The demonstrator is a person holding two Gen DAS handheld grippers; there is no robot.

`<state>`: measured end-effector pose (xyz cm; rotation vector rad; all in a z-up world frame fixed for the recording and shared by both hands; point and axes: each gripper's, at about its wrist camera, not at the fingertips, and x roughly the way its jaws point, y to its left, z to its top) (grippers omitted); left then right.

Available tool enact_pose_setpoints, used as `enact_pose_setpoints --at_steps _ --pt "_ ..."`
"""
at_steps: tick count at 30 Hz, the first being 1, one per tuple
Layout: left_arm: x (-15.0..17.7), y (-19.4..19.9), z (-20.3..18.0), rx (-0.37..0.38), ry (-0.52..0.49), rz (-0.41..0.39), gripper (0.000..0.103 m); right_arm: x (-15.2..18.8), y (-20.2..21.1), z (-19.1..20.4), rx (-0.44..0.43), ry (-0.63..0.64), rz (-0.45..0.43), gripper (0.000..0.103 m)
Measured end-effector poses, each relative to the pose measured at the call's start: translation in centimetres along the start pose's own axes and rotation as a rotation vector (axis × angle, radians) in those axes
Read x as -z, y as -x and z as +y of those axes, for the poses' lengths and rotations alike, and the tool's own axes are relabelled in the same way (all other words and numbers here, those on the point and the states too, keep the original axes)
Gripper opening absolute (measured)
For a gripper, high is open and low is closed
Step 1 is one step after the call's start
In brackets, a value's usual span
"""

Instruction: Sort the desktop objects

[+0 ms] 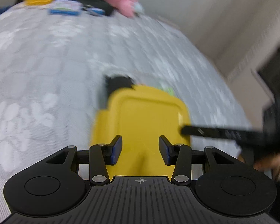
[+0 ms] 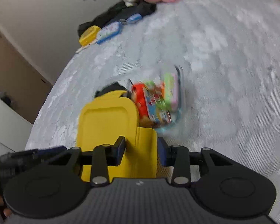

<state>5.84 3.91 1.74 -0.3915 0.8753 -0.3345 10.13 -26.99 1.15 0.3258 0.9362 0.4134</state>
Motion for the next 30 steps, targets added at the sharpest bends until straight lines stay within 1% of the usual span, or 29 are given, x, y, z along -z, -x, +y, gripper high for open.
enact_pose_setpoints --at_steps 2,4,5,7,9,10,11,14,15,16,17,18,19,20,22,23,24,27,30 --pt "-0.5 0.1 1.4 -0.006 0.063 -0.002 0.047 -1.2 0.6 1.2 0.017 0.059 -0.012 0.038" --pt "-0.6 -0.1 2.0 -0.018 0.080 0.004 0.048 -2.8 0.8 2.6 0.045 0.141 -0.009 0.038" --pt "-0.6 -0.4 2.0 -0.023 0.071 0.011 0.051 -3.5 0.6 3.3 0.060 0.190 -0.011 0.038" --pt "-0.7 -1.3 1.7 -0.037 0.036 0.032 0.051 -4.8 0.0 4.4 0.087 0.265 -0.005 0.038" --pt "-0.9 -2.4 1.5 -0.056 0.007 0.053 0.051 -6.2 -0.7 5.4 0.095 0.309 -0.009 0.038" --pt "-1.1 -2.9 1.6 -0.050 0.009 0.062 0.051 -7.0 -1.1 5.9 0.093 0.332 -0.016 0.038" --pt "-1.4 -3.5 1.9 -0.034 0.026 0.075 0.053 -7.7 -1.5 6.3 0.095 0.357 -0.023 0.038" --pt "-1.9 -4.7 3.1 0.016 0.082 0.091 0.052 -9.1 -3.2 7.6 0.116 0.425 -0.025 0.039" --pt "-2.0 -5.0 3.2 0.013 0.081 0.089 0.052 -9.4 -3.9 7.9 0.128 0.445 -0.023 0.026" --pt "-2.2 -5.2 3.3 0.006 0.075 0.086 0.054 -9.5 -4.4 8.1 0.155 0.463 -0.028 0.020" --pt "-2.2 -5.4 3.5 -0.003 0.068 0.084 0.058 -9.6 -4.8 8.4 0.197 0.478 -0.041 0.023" --pt "-2.2 -5.5 3.7 0.004 0.077 0.086 0.057 -9.6 -4.9 8.4 0.225 0.476 -0.057 0.028" --pt "-2.3 -5.7 3.9 0.016 0.091 0.090 0.057 -9.6 -4.7 8.2 0.236 0.451 -0.078 0.029" --pt "-2.3 -5.9 4.2 0.027 0.104 0.094 0.057 -9.4 -4.1 7.8 0.245 0.403 -0.095 0.032" --pt "-2.3 -5.9 4.4 0.035 0.112 0.090 0.057 -8.5 -2.4 6.5 0.257 0.246 -0.121 0.045" --pt "-2.4 -5.9 4.5 0.039 0.117 0.087 0.057 -7.7 -1.4 5.6 0.249 0.159 -0.130 0.054" --pt "-2.5 -5.9 4.5 0.044 0.123 0.085 0.057 -6.4 -0.3 4.6 0.222 0.062 -0.133 0.057" --pt "-3.3 -5.6 5.0 0.063 0.161 0.056 0.057 -2.4 1.0 2.0 0.176 -0.185 -0.115 0.058" --pt "-5.1 -5.6 5.6 0.053 0.198 0.005 0.057 1.8 1.7 -0.5 0.137 -0.420 -0.090 0.059"
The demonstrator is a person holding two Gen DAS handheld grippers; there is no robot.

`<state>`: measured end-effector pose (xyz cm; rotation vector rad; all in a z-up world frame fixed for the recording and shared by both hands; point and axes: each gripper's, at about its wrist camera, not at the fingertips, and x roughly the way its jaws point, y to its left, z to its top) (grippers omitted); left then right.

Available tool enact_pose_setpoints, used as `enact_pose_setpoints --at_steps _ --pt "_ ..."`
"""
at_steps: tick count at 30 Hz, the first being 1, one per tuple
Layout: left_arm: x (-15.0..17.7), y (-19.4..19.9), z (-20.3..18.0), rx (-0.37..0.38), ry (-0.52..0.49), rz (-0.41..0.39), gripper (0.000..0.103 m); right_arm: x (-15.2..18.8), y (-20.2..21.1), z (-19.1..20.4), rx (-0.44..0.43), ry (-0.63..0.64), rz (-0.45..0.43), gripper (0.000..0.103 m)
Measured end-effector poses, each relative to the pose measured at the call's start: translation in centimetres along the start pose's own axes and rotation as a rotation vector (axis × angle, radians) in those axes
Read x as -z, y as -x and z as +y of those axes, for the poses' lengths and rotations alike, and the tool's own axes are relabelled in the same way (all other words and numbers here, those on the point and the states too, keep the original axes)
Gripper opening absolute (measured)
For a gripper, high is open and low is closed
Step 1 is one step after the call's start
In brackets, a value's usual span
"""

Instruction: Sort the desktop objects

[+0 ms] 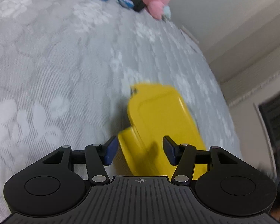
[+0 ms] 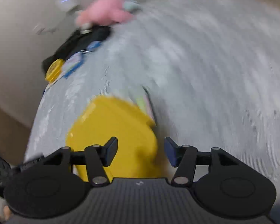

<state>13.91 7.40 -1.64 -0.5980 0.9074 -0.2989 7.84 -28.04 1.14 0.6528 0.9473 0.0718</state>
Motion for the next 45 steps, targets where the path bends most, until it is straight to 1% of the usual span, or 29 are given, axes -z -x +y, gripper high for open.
enact_pose_setpoints --at_steps 2,3,4,6,8,9,10,12,13,14,16,18,20,22,23,25,27,28,29,30,31,32,34,36,38,39,42,43,45 --pt "-1.4 0.3 0.4 0.021 0.039 -0.039 0.057 1.6 0.0 -2.4 -0.016 -0.142 0.030 0.059" --pt "-2.0 0.4 0.7 0.027 0.063 -0.062 0.058 1.9 -0.5 -2.9 -0.026 -0.180 0.039 0.059" --pt "-2.5 0.3 1.0 0.017 0.088 -0.082 0.059 2.2 -1.0 -3.2 -0.033 -0.209 0.044 0.059" --pt "-3.3 -0.5 1.2 -0.019 0.121 -0.097 0.059 2.8 -2.4 -3.5 -0.051 -0.240 0.072 0.060" --pt "-3.8 -2.0 1.1 -0.028 0.152 -0.089 0.059 3.2 -3.3 -3.2 -0.049 -0.228 0.072 0.060" --pt "-3.9 -2.6 0.9 -0.021 0.157 -0.080 0.058 3.3 -3.5 -3.0 -0.060 -0.213 0.064 0.056" --pt "-3.9 -3.2 0.4 -0.011 0.141 -0.066 0.056 3.3 -3.6 -2.7 -0.065 -0.192 0.056 0.051" --pt "-3.5 -4.0 -0.8 -0.014 0.055 -0.034 0.056 3.0 -3.2 -2.1 -0.060 -0.136 0.038 0.048" --pt "-3.3 -4.1 -1.4 -0.039 0.005 -0.030 0.056 2.7 -3.0 -1.7 -0.054 -0.103 0.025 0.048" --pt "-3.1 -4.0 -1.7 -0.054 -0.018 -0.022 0.056 2.2 -2.6 -1.3 -0.042 -0.064 0.006 0.046" --pt "-2.6 -3.7 -1.9 -0.076 -0.048 -0.003 0.056 1.1 -1.9 -0.4 -0.015 0.017 -0.033 0.045" --pt "-2.0 -3.0 -1.9 -0.062 -0.055 0.027 0.056 -0.4 -2.0 0.5 0.023 0.106 -0.079 0.045" --pt "-1.3 -2.3 -2.2 -0.030 -0.063 0.051 0.055 -2.4 -2.3 1.4 0.068 0.168 -0.125 0.044" --pt "-0.9 -1.8 -2.4 0.006 -0.066 0.063 0.056 -4.1 -3.4 2.3 0.126 0.260 -0.168 0.042" --pt "-1.0 -1.8 -2.4 0.014 -0.065 0.060 0.056 -4.7 -4.0 2.7 0.152 0.316 -0.192 0.032" --pt "-1.5 -1.7 -1.7 0.006 -0.043 0.035 0.056 -5.5 -5.1 3.3 0.203 0.418 -0.239 0.032" --pt "-2.1 -1.5 -0.8 -0.012 -0.010 0.004 0.056 -5.5 -5.2 3.3 0.234 0.467 -0.282 0.032" --pt "-2.4 -1.6 -0.3 -0.018 0.010 -0.009 0.056 -5.1 -4.6 3.0 0.212 0.442 -0.292 0.032" --pt "-2.8 -2.1 0.4 -0.028 0.031 -0.015 0.056 -4.8 -4.0 2.4 0.173 0.390 -0.295 0.043" --pt "-3.1 -2.5 0.8 -0.034 0.044 -0.012 0.056 -4.4 -3.5 1.7 0.132 0.325 -0.296 0.056" --pt "-3.3 -3.0 1.0 -0.030 0.051 -0.008 0.056 -3.9 -2.9 1.0 0.092 0.260 -0.296 0.059" --pt "-3.3 -3.6 1.0 -0.020 0.052 -0.005 0.056 -3.5 -2.6 0.2 0.062 0.202 -0.293 0.059" --pt "-3.3 -4.7 0.8 0.004 0.052 -0.001 0.056 -3.4 -3.2 -0.9 0.038 0.139 -0.275 0.059" --pt "-2.9 -5.3 0.4 0.013 0.019 0.016 0.057 -3.6 -4.0 -1.8 0.017 0.090 -0.257 0.059" --pt "-2.5 -5.5 -0.1 0.009 -0.018 0.016 0.058 -3.8 -4.6 -2.5 0.000 0.055 -0.238 0.059" --pt "-2.4 -5.5 -0.4 0.004 -0.032 0.016 0.058 -3.7 -4.6 -2.4 -0.002 0.065 -0.230 0.054" --pt "-2.0 -4.9 -1.5 -0.030 -0.093 0.022 0.057 -3.6 -4.6 -2.2 -0.008 0.096 -0.206 0.045" --pt "-1.7 -4.6 -2.1 -0.042 -0.129 0.030 0.062 -3.5 -4.6 -2.2 -0.010 0.107 -0.198 0.045" --pt "-0.6 -3.7 -3.3 -0.104 -0.209 0.041 0.066 -3.4 -4.6 -2.1 -0.014 0.127 -0.181 0.045"
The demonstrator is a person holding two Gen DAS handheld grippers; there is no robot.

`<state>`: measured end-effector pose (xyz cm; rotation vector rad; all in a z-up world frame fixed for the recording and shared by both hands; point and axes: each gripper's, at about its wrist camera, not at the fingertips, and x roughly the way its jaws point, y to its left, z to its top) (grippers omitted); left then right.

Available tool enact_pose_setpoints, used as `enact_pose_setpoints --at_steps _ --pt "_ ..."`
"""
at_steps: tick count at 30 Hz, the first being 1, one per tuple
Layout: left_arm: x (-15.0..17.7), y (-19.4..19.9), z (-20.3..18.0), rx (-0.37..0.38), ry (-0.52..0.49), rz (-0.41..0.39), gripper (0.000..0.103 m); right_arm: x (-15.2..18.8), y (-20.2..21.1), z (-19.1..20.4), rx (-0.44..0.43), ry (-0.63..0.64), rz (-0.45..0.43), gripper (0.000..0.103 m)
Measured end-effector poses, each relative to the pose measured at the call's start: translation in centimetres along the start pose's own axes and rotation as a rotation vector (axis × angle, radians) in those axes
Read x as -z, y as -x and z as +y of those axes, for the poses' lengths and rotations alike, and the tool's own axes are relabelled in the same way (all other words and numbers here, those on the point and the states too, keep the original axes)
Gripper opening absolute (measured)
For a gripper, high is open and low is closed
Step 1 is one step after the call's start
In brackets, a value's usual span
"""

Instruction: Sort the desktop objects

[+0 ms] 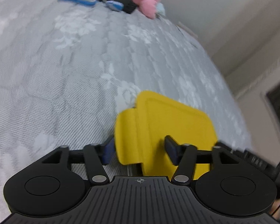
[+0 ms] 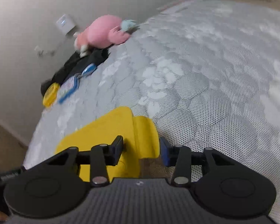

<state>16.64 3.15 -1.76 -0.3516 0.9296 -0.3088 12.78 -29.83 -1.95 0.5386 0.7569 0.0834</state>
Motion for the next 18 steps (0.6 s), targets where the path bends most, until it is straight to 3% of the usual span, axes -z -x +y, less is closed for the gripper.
enact_pose_setpoints --at_steps 2,6,13,18 --pt "0.6 0.6 -0.4 -0.002 -0.024 0.019 0.066 0.1 0.0 0.2 -0.001 0.022 0.010 0.045" --pt "0.3 0.6 0.5 0.033 0.023 0.034 0.066 0.3 -0.2 1.1 0.030 0.079 -0.014 0.043" --pt "-0.7 1.3 3.1 0.034 0.147 -0.052 0.067 0.6 -0.5 1.9 0.047 0.138 -0.041 0.043" --pt "-0.9 0.6 3.0 0.031 0.135 -0.055 0.067 0.4 -0.6 1.9 0.049 0.131 -0.037 0.044"
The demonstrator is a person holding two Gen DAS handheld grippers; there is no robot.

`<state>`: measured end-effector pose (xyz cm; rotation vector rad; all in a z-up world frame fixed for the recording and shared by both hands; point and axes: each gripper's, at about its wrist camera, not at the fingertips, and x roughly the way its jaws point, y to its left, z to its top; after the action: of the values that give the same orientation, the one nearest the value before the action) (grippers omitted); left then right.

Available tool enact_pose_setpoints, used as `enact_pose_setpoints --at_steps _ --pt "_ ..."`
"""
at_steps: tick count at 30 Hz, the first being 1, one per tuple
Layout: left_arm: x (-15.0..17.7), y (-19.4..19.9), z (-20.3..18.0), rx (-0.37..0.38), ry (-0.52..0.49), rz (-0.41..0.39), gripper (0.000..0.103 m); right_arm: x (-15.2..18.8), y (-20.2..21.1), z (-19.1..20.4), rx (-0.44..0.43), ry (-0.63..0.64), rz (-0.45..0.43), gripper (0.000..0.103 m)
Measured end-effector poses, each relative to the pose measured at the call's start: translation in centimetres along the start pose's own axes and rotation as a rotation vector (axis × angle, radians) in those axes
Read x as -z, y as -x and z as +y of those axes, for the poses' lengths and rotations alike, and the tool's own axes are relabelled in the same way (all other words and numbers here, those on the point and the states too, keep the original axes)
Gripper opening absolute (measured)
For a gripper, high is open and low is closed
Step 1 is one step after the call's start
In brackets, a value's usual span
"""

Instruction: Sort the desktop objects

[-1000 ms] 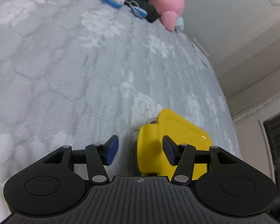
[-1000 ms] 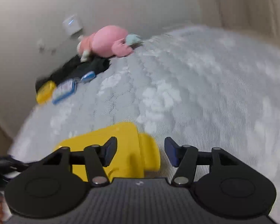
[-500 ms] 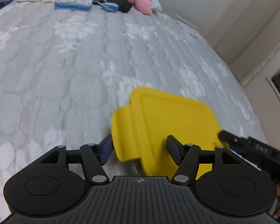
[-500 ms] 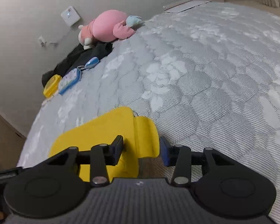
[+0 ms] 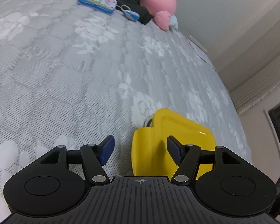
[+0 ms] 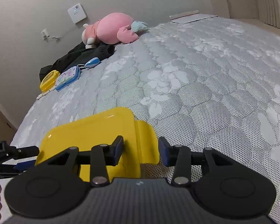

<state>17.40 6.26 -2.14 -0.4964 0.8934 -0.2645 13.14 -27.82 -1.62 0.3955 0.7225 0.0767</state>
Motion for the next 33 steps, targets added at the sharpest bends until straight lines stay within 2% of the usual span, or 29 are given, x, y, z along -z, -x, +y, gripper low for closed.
enact_pose_setpoints --at_steps 3,6,9,13,16,18,21,23,26,28,30,31,32,33 --pt "0.3 -0.5 -1.0 -0.030 -0.069 0.012 0.067 -0.1 0.1 0.1 0.008 0.007 -0.001 0.044" --pt "0.4 -0.6 -0.9 -0.029 -0.069 0.025 0.069 -0.3 0.2 0.3 0.017 0.015 -0.002 0.045" --pt "0.5 -0.9 -0.5 -0.007 -0.033 0.062 0.070 -0.3 0.2 0.0 0.016 0.002 -0.001 0.045" --pt "0.8 -1.2 -1.3 0.009 -0.076 0.105 0.070 -0.5 0.6 0.3 0.020 0.020 -0.023 0.045" --pt "1.4 -1.8 -1.6 0.052 -0.083 0.155 0.071 -0.6 0.7 0.0 0.022 0.008 -0.042 0.045" --pt "1.3 -1.5 -1.5 0.057 -0.082 0.134 0.069 -0.7 0.8 -0.2 0.024 -0.006 -0.056 0.045" --pt "0.4 -0.2 -0.2 0.080 0.007 0.039 0.069 -1.0 0.8 -1.1 0.033 -0.050 -0.073 0.046" --pt "0.1 0.1 0.6 0.069 0.049 -0.003 0.069 -1.1 0.6 -2.1 0.027 -0.114 -0.054 0.053" --pt "0.2 -0.9 0.5 0.006 0.028 0.009 0.069 -0.9 -0.3 -3.1 -0.022 -0.204 0.003 0.053" --pt "0.3 -1.3 -0.1 0.014 0.002 0.023 0.067 -0.9 -0.3 -3.0 -0.034 -0.193 -0.007 0.053" --pt "0.5 -1.6 -0.9 0.035 -0.044 0.050 0.063 -0.9 -0.3 -2.9 -0.046 -0.183 -0.016 0.042" --pt "0.7 -1.7 -1.3 0.033 -0.069 0.060 0.065 -0.8 -0.3 -2.8 -0.052 -0.177 -0.021 0.038" --pt "0.8 -1.6 -1.6 0.029 -0.094 0.055 0.065 -0.8 -0.3 -2.8 -0.057 -0.172 -0.025 0.030" --pt "1.0 -1.5 -2.0 0.026 -0.119 0.045 0.065 -0.9 -0.1 -2.6 -0.064 -0.152 -0.039 0.007"
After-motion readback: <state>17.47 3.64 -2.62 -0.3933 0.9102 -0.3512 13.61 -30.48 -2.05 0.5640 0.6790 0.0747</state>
